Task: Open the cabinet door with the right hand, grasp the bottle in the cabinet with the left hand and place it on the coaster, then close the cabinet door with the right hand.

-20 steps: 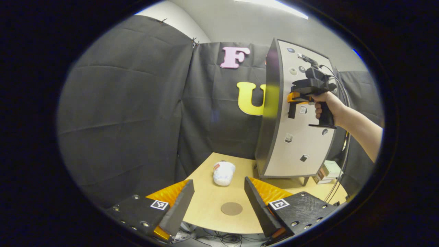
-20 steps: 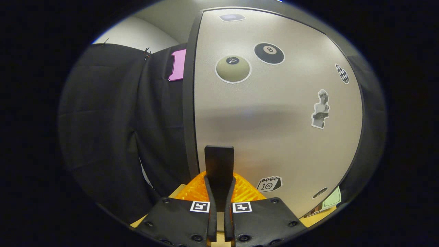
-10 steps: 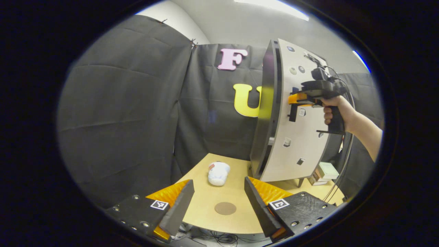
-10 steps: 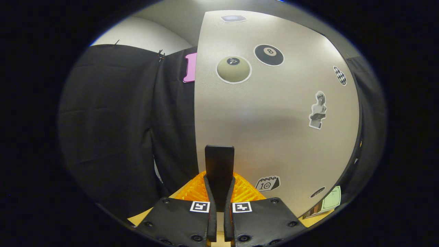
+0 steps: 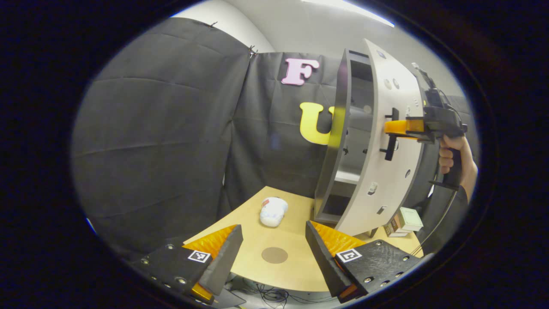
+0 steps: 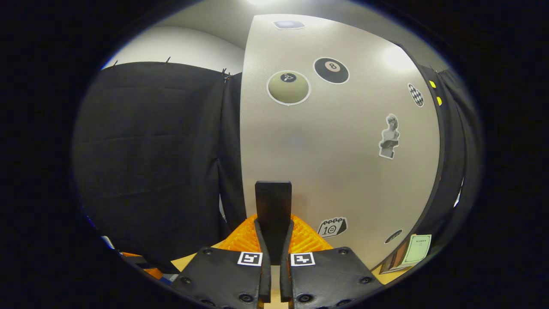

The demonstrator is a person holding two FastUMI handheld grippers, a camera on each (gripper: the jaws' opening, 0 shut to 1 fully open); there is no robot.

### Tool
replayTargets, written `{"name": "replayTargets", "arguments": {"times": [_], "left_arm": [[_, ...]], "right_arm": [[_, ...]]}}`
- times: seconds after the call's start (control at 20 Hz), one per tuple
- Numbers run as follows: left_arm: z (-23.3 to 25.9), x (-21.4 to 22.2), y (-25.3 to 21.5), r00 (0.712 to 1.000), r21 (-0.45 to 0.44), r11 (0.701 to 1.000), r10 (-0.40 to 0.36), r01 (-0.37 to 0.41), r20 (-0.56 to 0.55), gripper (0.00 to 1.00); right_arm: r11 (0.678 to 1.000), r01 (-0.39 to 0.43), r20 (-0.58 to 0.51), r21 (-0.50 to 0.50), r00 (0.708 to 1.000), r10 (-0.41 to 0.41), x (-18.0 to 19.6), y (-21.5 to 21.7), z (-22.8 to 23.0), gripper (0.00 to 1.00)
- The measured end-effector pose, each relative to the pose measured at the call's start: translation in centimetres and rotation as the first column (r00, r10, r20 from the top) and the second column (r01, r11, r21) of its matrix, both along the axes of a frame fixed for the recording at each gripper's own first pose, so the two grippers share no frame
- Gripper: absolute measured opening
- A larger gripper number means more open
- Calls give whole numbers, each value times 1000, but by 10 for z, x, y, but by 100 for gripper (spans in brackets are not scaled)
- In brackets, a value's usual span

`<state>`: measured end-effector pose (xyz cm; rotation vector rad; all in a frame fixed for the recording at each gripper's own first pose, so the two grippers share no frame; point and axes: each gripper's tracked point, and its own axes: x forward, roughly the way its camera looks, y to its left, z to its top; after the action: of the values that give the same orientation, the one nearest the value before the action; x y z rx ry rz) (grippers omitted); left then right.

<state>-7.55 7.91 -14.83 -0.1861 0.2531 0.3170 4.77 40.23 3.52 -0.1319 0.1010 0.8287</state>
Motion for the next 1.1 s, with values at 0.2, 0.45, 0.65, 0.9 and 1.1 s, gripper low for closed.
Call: {"name": "replayTargets", "arguments": {"times": [0.2, 0.45, 0.65, 0.9, 1.1], "left_arm": [[9, 3, -4, 999, -13, 999, 30, -29, 32, 89], [18, 3, 0, 995, 17, 997, 73, -74, 67, 89], [24, -1, 3, 993, 64, 994, 80, -86, 82, 89], [31, 4, -7, 992, 76, 995, 57, -67, 116, 90], [29, 3, -19, 996, 88, 996, 5, -13, 93, 89]], "right_arm": [[1000, -28, 7, 3, 1000, 28, 2, 0, 0, 7], [998, -54, -6, 21, 999, 54, 4, -3, 1, 10], [997, -61, -17, 36, 998, 61, 6, -6, 1, 10], [997, -48, -17, 64, 999, 49, 9, -11, 2, 10], [997, -20, -36, 79, 999, 23, 12, -18, 3, 10]]}}
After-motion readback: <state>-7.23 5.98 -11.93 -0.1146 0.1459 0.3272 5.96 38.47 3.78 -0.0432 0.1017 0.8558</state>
